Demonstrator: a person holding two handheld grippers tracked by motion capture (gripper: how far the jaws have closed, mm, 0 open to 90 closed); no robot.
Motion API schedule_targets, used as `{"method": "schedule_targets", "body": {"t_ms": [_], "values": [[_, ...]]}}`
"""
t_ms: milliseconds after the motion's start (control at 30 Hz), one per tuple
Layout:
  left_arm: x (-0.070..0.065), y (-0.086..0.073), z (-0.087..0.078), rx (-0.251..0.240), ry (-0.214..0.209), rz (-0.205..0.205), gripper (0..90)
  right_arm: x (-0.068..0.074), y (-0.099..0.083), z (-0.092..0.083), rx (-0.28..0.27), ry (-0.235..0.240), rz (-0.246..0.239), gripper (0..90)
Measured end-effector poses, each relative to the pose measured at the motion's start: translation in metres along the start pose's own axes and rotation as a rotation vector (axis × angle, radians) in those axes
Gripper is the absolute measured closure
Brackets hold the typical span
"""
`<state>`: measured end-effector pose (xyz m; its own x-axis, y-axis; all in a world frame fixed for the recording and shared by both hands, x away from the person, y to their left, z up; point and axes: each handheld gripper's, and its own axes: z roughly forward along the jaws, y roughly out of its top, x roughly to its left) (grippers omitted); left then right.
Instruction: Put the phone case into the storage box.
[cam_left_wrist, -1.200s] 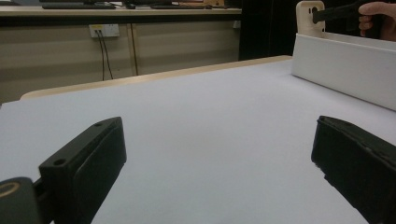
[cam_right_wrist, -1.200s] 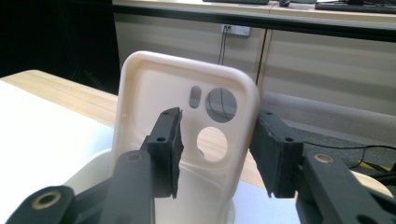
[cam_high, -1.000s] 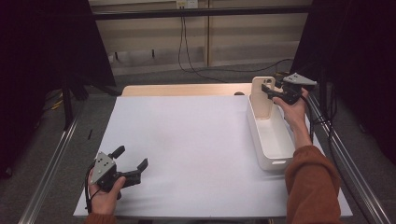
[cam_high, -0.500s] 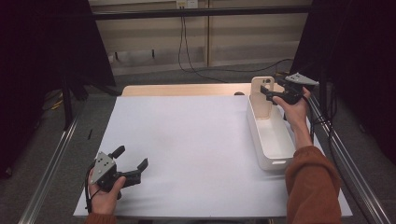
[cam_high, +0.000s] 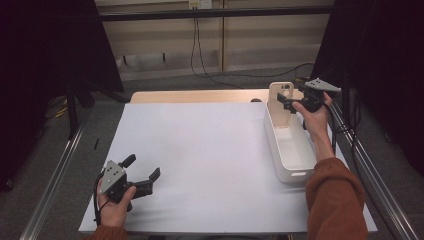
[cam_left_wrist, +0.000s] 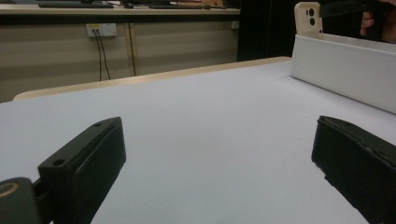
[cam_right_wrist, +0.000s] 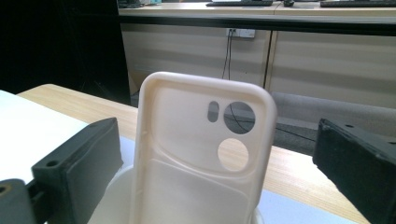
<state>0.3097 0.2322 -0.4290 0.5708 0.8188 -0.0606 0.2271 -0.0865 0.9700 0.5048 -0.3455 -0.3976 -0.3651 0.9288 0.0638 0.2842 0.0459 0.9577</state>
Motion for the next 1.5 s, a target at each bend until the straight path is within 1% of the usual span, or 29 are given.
{"method": "schedule_targets", "body": {"t_ms": [33, 233, 433, 500, 533, 633, 700, 767, 800, 900, 933, 1000, 1033, 1167, 1233, 1367, 1400, 1500], "values": [[0.0, 0.0, 0.0, -0.002, 0.0, -0.002, 3.0, 0.0, 0.001, -0.002, -0.006, -0.004, 0.006, 0.3], [-0.001, 0.0, 0.0, -0.013, -0.01, -0.007, 3.0, 0.002, 0.004, -0.01, -0.024, -0.005, 0.005, 0.2], [-0.001, 0.0, 0.0, -0.016, -0.013, -0.009, 3.0, 0.003, 0.005, -0.016, -0.024, -0.011, -0.003, 0.3], [-0.002, 0.0, -0.001, -0.018, -0.015, -0.013, 3.0, 0.004, 0.006, -0.019, -0.037, -0.014, 0.003, 0.3], [-0.002, 0.001, -0.001, -0.018, -0.014, -0.006, 2.9, 0.004, 0.006, -0.02, -0.039, -0.014, 0.003, 0.3], [-0.002, 0.001, -0.002, -0.019, -0.017, -0.009, 2.9, 0.007, 0.006, -0.025, -0.038, -0.017, -0.005, 0.3], [-0.002, 0.001, -0.003, -0.021, -0.019, 0.0, 2.9, 0.007, 0.006, -0.029, -0.04, -0.019, -0.006, 0.3], [-0.002, 0.001, -0.003, -0.023, -0.019, -0.002, 2.8, 0.009, 0.007, -0.033, -0.042, -0.021, -0.008, 0.3], [-0.002, 0.001, -0.003, -0.026, -0.019, -0.009, 2.8, 0.009, 0.008, -0.035, -0.044, -0.023, -0.011, 0.3], [-0.001, 0.001, -0.003, -0.032, -0.014, -0.02, 2.8, 0.011, 0.01, -0.039, -0.046, -0.016, -0.018, 0.2], [0.0, 0.002, -0.004, -0.029, -0.012, -0.011, 2.8, 0.011, 0.01, -0.041, -0.047, -0.016, -0.021, 0.4], [0.001, 0.002, -0.004, -0.031, -0.012, -0.014, 2.6, 0.013, 0.011, -0.044, -0.054, -0.011, -0.025, 0.3], [0.0, 0.002, -0.004, -0.033, -0.008, -0.02, 2.6, 0.014, 0.011, -0.045, -0.06, -0.007, -0.024, 0.3], [0.001, 0.002, -0.005, -0.032, -0.006, -0.012, 2.4, 0.016, 0.011, -0.051, -0.064, -0.001, -0.014, 0.3], [0.001, 0.002, -0.005, -0.036, -0.004, -0.02, 2.4, 0.017, 0.01, -0.054, -0.061, 0.004, -0.015, 0.3], [0.002, 0.002, -0.005, -0.035, -0.005, -0.014, 2.4, 0.02, 0.008, -0.059, -0.066, 0.007, -0.015, 0.2], [0.001, 0.002, -0.004, -0.036, -0.006, -0.016, 2.4, 0.02, 0.008, -0.06, -0.065, 0.008, -0.024, 0.2], [0.001, 0.002, -0.004, -0.038, -0.009, -0.017, 2.4, 0.023, 0.007, -0.064, -0.069, 0.01, -0.019, 0.2]]}}
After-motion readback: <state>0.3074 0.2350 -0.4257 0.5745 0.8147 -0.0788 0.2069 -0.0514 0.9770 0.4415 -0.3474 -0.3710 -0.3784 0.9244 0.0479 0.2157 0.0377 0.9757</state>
